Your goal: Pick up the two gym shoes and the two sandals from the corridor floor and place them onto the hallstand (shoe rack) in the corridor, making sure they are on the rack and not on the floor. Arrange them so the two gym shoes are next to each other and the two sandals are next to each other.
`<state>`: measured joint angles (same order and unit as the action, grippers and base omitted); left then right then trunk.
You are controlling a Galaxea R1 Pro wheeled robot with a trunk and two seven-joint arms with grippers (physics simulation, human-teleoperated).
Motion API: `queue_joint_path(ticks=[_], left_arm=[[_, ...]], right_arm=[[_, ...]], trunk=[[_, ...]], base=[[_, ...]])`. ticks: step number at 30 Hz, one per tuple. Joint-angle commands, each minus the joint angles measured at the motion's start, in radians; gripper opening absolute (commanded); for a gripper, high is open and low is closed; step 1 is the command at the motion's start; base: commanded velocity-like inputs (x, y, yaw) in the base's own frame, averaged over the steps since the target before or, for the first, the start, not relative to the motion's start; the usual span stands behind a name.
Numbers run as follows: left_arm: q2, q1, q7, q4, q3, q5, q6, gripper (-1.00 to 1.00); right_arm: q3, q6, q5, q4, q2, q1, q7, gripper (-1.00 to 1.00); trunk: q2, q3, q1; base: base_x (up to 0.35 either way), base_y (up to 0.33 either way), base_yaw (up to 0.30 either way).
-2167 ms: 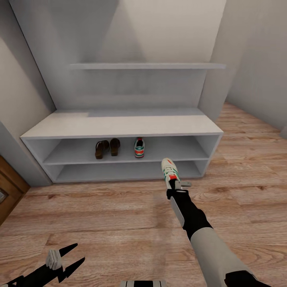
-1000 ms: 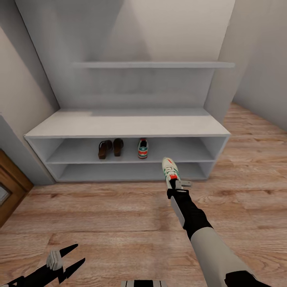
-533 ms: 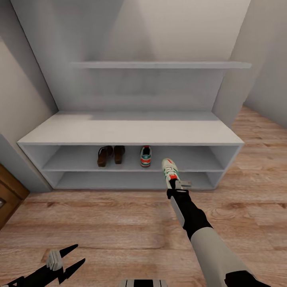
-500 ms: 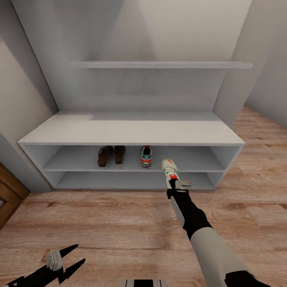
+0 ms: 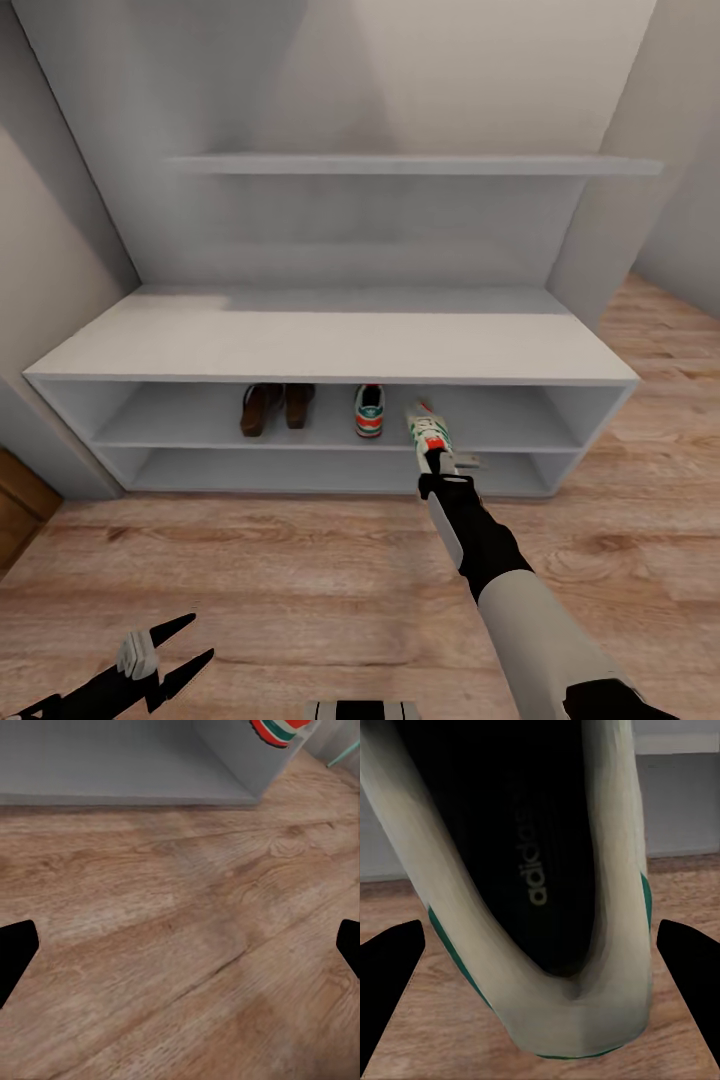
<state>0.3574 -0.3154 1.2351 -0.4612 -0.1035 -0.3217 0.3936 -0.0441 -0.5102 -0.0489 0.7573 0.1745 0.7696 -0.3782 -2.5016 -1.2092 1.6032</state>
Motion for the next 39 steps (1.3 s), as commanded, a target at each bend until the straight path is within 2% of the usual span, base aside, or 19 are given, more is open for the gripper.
queue_joint_path(ticks=[1, 6, 18, 39], left_arm=[[0.0, -0.001, 0.003, 0.001, -0.001, -0.002, 0.005, 1.0], [-0.001, -0.001, 0.002, 0.002, -0.001, -0.002, 0.005, 1.0], [-0.002, -0.001, 0.001, 0.002, -0.001, -0.002, 0.005, 1.0], [-0.003, -0.001, 0.001, 0.002, 0.003, -0.002, 0.005, 1.0]], right_arm=[[-0.002, -0.005, -0.005, 0.001, 0.0, 0.0, -0.007, -1.0], [-0.003, -0.005, -0.005, 0.001, 0.0, 0.0, -0.007, -1.0], [-0.007, -0.006, -0.003, 0.002, 0.0, 0.0, -0.007, -1.0], [-0.004, -0.005, -0.002, 0.002, 0.0, 0.0, -0.007, -1.0]], trunk=[[0.0, -0.001, 0.0], [0.0, -0.001, 0.0], [0.0, -0.001, 0.0], [0.0, -0.001, 0.0]], base=[[0.334, 0.0, 0.0], [0.286, 0.0, 0.0], [0.036, 0.0, 0.0], [0.161, 0.023, 0.0]])
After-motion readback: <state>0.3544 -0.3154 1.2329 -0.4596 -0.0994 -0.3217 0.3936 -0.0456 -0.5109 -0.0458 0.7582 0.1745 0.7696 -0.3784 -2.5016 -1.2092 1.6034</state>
